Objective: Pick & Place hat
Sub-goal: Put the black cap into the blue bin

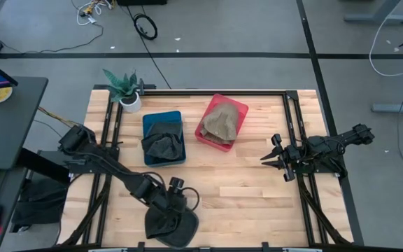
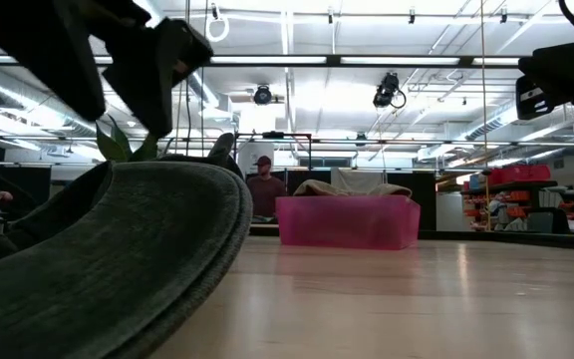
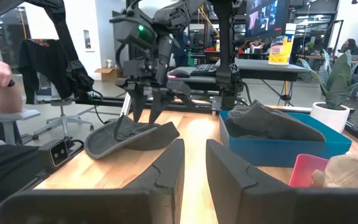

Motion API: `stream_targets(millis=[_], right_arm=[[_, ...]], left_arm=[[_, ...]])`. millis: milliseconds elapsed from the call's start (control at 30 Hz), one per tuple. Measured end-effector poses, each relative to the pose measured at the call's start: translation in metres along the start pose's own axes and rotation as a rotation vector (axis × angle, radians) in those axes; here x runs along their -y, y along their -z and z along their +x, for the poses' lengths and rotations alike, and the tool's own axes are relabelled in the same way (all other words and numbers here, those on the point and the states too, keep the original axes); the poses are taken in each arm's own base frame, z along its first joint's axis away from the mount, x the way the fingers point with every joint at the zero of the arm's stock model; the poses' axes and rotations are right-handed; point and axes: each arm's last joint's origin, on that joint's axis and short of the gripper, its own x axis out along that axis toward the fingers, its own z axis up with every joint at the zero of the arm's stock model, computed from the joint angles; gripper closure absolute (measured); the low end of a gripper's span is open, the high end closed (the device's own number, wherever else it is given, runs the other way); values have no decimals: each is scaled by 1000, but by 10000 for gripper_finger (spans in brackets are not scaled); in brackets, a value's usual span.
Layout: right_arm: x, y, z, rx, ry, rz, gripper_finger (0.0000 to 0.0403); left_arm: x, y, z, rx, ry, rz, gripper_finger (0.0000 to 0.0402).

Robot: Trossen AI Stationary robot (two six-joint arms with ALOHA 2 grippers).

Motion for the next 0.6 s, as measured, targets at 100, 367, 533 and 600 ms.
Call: stream_targets(millis=[100,367,533,600], right_arm=[[0,0,0,0,-1,0,332],[0,0,0,0,0,0,332],[0,0,0,0,0,0,332],[0,0,0,0,0,0,332]], left_arm=[[-2,0,9,-12,11,-9,197],[-10,2,22,-42,7,-28,197],[-9,1,22,-48,72,-22,214],[-9,1,22,-49,93,-21,231]])
